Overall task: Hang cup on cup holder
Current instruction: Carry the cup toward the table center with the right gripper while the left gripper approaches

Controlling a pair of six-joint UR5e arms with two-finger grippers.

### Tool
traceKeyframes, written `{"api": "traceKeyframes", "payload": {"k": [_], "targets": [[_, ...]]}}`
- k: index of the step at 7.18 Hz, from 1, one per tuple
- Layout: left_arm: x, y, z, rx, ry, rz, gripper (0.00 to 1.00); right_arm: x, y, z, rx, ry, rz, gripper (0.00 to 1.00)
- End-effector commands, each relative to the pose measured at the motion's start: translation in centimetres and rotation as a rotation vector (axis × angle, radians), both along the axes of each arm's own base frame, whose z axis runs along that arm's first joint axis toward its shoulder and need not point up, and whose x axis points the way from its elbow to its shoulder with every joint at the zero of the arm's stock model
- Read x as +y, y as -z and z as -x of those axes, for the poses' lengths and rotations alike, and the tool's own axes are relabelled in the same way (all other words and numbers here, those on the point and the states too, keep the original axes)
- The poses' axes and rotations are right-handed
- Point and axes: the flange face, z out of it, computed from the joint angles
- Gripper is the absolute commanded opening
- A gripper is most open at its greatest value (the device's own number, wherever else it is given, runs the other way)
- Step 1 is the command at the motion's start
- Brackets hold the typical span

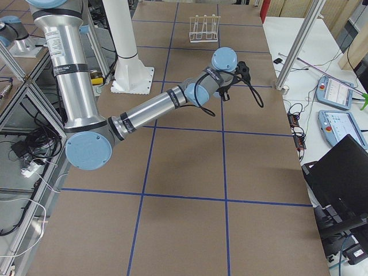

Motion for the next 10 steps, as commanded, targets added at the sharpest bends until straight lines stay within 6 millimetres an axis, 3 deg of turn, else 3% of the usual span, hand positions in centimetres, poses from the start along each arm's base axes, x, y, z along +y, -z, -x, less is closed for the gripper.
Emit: {"api": "traceKeyframes", "payload": {"k": [1, 2, 3, 4, 5, 6, 7, 8, 10], "targets": [[0.8, 2.8, -3.0, 0.140, 0.017, -0.010, 0.98, 2.0, 3.3, -0.3, -0.130, -0.066, 0.015, 0.00], [0.8, 4.6, -5.5, 0.206, -0.003, -0.004, 0.98, 3.1, 4.3, -0.4, -0.198, -0.082, 0.024, 0.00], [0.4, 8.3, -8.3, 0.324, -0.041, 0.047, 0.98, 4.1, 4.9, -0.3, -0.252, -0.085, 0.022, 0.00], [0.9, 10.7, -12.1, 0.446, -0.046, 0.075, 0.98, 5.1, 5.4, -0.4, -0.298, -0.082, 0.016, 0.00], [2.1, 11.9, -16.4, 0.542, -0.053, 0.083, 0.98, 6.0, 5.8, -0.4, -0.341, -0.079, 0.012, 0.00], [3.4, 14.4, -19.0, 0.626, -0.078, 0.117, 0.98, 6.9, 6.1, 0.0, -0.380, -0.066, 0.013, 0.00], [4.7, 16.2, -19.8, 0.682, -0.121, 0.169, 0.98, 7.9, 6.4, 0.5, -0.442, -0.070, 0.007, 0.00], [6.1, 18.4, -20.3, 0.748, -0.164, 0.220, 0.98, 9.1, 6.9, 2.7, -0.565, -0.077, 0.019, 0.00], [7.3, 20.8, -21.3, 0.805, -0.228, 0.262, 0.98, 11.8, 7.7, 8.8, -0.758, -0.039, 0.012, 0.00]]}}
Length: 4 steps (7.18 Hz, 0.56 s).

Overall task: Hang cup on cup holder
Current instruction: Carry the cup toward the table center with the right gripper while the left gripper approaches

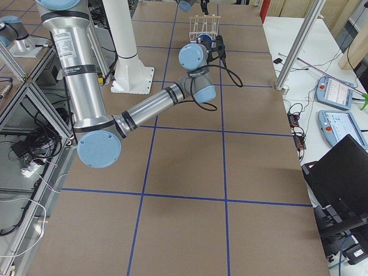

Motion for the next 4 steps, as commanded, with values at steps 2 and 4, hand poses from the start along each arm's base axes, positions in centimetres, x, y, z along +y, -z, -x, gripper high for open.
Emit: {"api": "traceKeyframes", "payload": {"k": [2, 4], "targets": [[2.3, 4.2, -2.1, 0.126, -0.139, 0.030, 0.98, 5.0, 0.7, 9.1, -0.309, 0.068, -0.023, 0.00], [3.4, 6.2, -3.8, 0.161, -0.196, 0.021, 0.98, 7.9, 1.7, 14.7, -0.466, 0.094, 0.006, 0.00]]}}
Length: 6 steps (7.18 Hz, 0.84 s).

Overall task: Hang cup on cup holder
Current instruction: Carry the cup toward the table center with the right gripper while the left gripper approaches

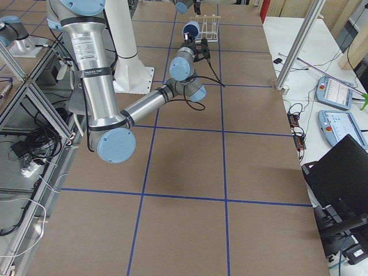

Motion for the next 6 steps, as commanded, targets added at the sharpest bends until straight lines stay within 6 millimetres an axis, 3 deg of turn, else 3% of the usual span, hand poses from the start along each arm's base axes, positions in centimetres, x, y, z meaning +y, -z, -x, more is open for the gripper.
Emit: {"api": "traceKeyframes", "payload": {"k": [1, 3, 6], "targets": [[1.0, 1.5, -1.3, 0.038, -0.045, 0.008, 0.98, 3.5, 0.4, 5.6, -0.116, 0.005, 0.010, 0.00], [2.7, 2.0, -2.7, 0.055, -0.095, -0.003, 0.98, 6.1, 2.2, 9.2, -0.171, -0.012, 0.001, 0.00], [4.5, 2.4, -3.9, 0.066, -0.145, -0.010, 0.98, 5.6, 3.1, 11.4, -0.185, -0.029, 0.009, 0.00]]}}
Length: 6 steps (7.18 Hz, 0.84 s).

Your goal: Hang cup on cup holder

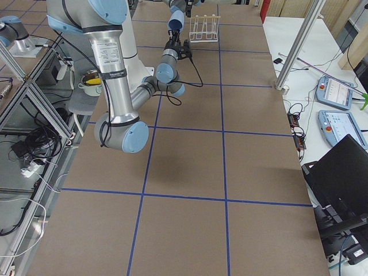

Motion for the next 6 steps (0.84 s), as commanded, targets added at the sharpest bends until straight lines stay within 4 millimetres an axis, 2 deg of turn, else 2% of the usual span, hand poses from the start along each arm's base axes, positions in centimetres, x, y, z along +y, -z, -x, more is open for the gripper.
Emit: {"api": "traceKeyframes", "payload": {"k": [1, 2, 6], "targets": [[1.8, 0.7, -0.6, 0.017, -0.042, -0.013, 0.98, -0.3, 0.5, 0.8, -0.008, -0.007, 0.006, 0.00], [2.5, 0.9, -0.9, 0.022, -0.056, -0.018, 0.98, -0.3, 0.5, 0.8, -0.007, -0.010, 0.010, 0.00], [2.8, 0.8, -1.3, 0.021, -0.065, -0.020, 0.98, -0.6, 1.0, 1.0, -0.012, -0.028, 0.032, 0.00]]}}
